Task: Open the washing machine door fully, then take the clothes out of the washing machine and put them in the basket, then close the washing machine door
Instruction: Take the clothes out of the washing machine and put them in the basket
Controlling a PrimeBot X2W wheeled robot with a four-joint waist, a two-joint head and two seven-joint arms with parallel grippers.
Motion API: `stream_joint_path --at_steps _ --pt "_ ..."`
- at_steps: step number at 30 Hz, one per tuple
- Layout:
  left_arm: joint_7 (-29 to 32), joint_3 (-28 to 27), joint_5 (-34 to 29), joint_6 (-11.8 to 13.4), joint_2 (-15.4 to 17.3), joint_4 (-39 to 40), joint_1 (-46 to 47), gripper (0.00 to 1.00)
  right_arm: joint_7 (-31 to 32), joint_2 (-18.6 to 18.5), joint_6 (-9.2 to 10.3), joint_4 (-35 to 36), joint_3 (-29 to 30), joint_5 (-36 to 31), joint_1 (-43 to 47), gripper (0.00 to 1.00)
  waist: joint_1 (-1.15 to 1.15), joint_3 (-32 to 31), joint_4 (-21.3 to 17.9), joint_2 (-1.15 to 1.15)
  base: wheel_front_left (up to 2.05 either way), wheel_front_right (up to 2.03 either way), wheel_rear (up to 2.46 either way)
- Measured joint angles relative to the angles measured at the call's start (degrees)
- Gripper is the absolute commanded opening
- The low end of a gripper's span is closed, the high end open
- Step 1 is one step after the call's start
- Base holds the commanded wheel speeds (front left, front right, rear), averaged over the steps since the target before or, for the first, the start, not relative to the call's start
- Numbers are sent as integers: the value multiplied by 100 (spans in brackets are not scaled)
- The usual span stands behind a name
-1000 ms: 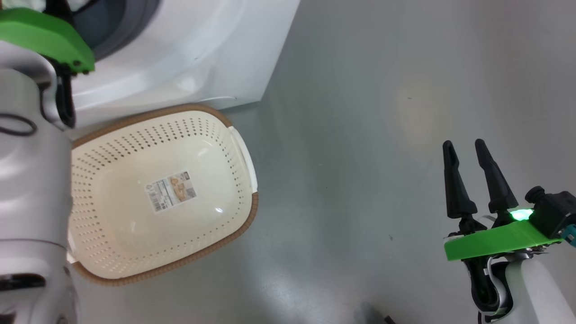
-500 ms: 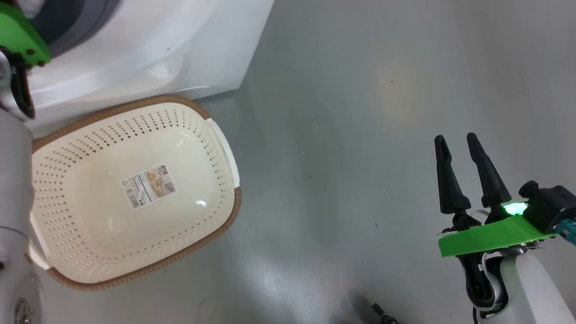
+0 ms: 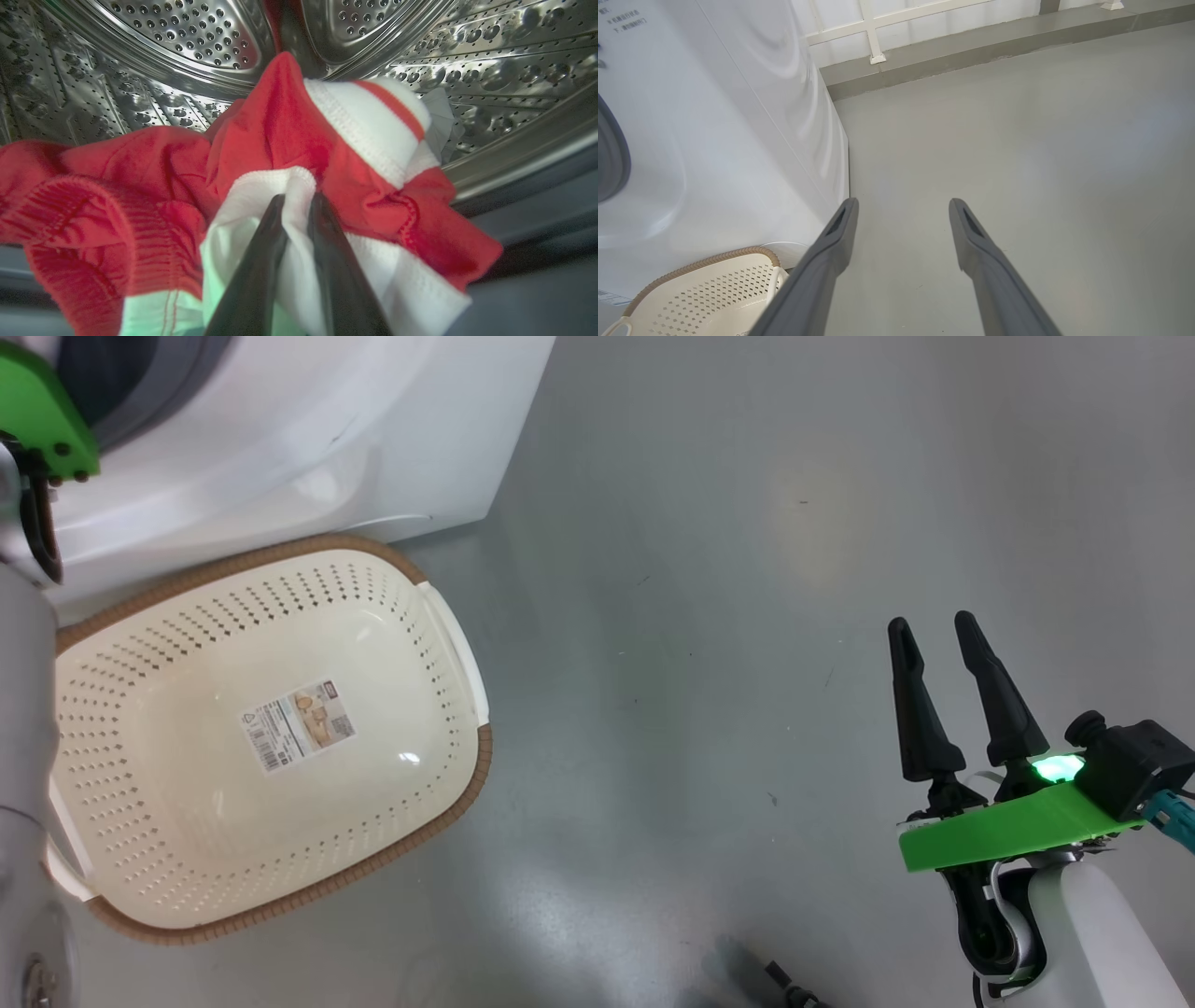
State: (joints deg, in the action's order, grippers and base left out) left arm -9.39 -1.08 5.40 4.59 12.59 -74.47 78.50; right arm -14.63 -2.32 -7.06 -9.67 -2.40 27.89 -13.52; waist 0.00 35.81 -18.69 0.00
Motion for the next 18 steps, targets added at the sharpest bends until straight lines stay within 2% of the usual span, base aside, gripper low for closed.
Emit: stream_joint_path --at_steps 1,3,5,11,18 --pt "34 14 0 0 13 -2 8 16 0 0 0 0 0 14 0 100 0 -1 -1 0 0 0 0" --pt "42 34 1 0 30 -5 10 15 0 0 0 2 0 27 0 100 0 -1 0 0 0 0 0" --pt "48 49 2 0 30 -7 10 0 0 0 0 7 0 27 0 100 0 0 8 0 0 0 0" --pt "-110 60 58 -20 -10 -32 7 0 0 2 0 10 2 26 -1 100 0 -48 67 0 0 0 0" --pt "-464 114 135 -201 -74 78 -226 0 0 2 0 9 20 -47 0 100 0 -229 157 0 0 0 0"
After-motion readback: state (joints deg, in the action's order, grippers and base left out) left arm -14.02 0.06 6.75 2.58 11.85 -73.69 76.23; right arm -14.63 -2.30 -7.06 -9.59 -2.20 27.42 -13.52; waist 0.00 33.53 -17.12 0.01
